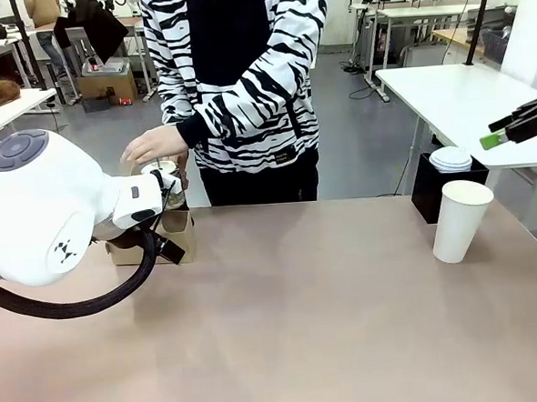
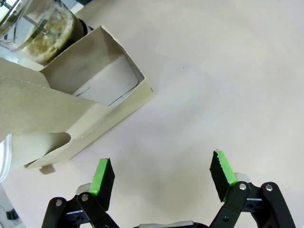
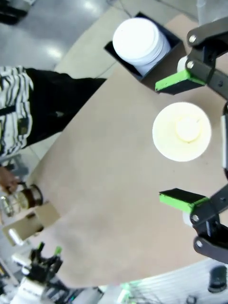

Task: Pour a drink into a cup and package it in a carrier.
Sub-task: Pick up the 600 ml Paper Cup and place it in the middle top area of the table.

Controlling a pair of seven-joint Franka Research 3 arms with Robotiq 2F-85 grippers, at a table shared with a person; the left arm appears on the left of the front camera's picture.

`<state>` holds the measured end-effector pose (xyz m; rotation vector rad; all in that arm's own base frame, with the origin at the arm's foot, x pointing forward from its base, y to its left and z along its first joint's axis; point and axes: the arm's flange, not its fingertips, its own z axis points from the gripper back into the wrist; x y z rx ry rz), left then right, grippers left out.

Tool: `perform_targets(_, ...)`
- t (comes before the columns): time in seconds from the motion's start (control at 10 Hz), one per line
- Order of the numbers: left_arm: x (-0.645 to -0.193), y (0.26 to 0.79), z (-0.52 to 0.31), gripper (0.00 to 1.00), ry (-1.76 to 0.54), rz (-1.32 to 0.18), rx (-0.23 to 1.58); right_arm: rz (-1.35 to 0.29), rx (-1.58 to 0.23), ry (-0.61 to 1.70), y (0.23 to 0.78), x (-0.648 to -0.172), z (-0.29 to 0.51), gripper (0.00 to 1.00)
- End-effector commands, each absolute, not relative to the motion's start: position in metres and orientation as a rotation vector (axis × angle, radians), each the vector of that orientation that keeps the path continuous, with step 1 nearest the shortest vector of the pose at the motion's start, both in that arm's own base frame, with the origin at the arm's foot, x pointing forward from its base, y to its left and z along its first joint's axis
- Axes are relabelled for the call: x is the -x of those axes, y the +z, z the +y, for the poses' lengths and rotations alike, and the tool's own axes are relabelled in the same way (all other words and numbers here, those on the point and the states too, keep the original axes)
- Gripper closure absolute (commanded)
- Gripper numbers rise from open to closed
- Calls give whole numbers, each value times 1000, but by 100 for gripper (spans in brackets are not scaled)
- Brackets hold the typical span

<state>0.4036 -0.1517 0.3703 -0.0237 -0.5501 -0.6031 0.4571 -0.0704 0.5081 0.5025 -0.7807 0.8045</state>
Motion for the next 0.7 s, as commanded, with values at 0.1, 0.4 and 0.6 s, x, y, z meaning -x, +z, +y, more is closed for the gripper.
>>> perform_targets(0.1,-403,370,-152,0,-604,-551,25,-780,-456,799,526,-453,-52,0)
perform_targets(0.4,-403,370,-152,0,-604,-551,25,-789,-501,814,510,-467,-73,0)
perform_targets(0.6,-403,370,-152,0,-604,-551,25,-908,-629,796,475,-470,-135,0)
